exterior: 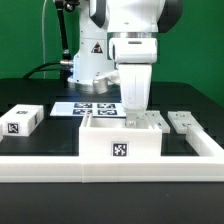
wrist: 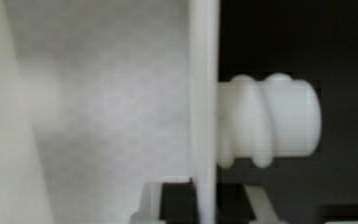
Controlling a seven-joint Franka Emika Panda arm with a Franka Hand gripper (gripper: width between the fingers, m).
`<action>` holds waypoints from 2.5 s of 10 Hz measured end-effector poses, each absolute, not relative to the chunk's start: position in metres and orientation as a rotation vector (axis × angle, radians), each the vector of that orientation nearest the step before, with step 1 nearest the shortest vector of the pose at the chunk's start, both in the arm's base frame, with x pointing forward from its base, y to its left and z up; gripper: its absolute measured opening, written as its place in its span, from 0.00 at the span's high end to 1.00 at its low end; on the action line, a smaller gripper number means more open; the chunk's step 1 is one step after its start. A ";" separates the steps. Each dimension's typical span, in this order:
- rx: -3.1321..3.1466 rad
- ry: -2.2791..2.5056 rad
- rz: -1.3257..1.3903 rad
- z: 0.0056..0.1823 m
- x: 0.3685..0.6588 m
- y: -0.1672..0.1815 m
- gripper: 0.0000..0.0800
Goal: Assemble cabinet
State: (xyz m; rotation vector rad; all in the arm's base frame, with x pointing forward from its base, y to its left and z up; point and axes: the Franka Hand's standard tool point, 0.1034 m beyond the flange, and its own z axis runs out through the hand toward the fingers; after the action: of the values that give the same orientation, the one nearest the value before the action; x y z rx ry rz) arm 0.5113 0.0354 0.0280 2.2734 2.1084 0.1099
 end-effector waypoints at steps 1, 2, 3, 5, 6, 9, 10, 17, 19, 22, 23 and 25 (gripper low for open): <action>2.270 2.111 0.110 0.028 0.511 0.036 0.96; 2.236 2.141 0.110 0.028 0.512 0.043 0.96; 2.218 2.166 0.094 0.028 0.514 0.056 0.96; 2.202 2.195 0.066 0.028 0.515 0.077 0.96; 2.206 2.192 0.071 0.028 0.515 0.090 0.96; 2.236 2.184 0.030 0.028 0.517 0.113 0.96; 2.248 2.172 0.026 0.028 0.517 0.113 0.96; 2.253 2.168 0.024 0.027 0.516 0.111 0.21; 2.254 2.167 0.024 0.027 0.516 0.110 0.07; 2.252 2.162 0.027 0.033 0.517 0.109 0.00; 2.252 2.154 0.028 0.044 0.514 0.109 0.00; 2.274 2.113 0.036 0.070 0.503 0.118 0.00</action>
Offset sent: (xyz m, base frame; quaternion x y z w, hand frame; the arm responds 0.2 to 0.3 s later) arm 0.0183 0.0355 0.0003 -0.0032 -0.0296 -0.0625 0.9976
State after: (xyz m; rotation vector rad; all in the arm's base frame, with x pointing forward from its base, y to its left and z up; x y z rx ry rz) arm 0.5030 0.1177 0.0701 2.2739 2.1126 0.0356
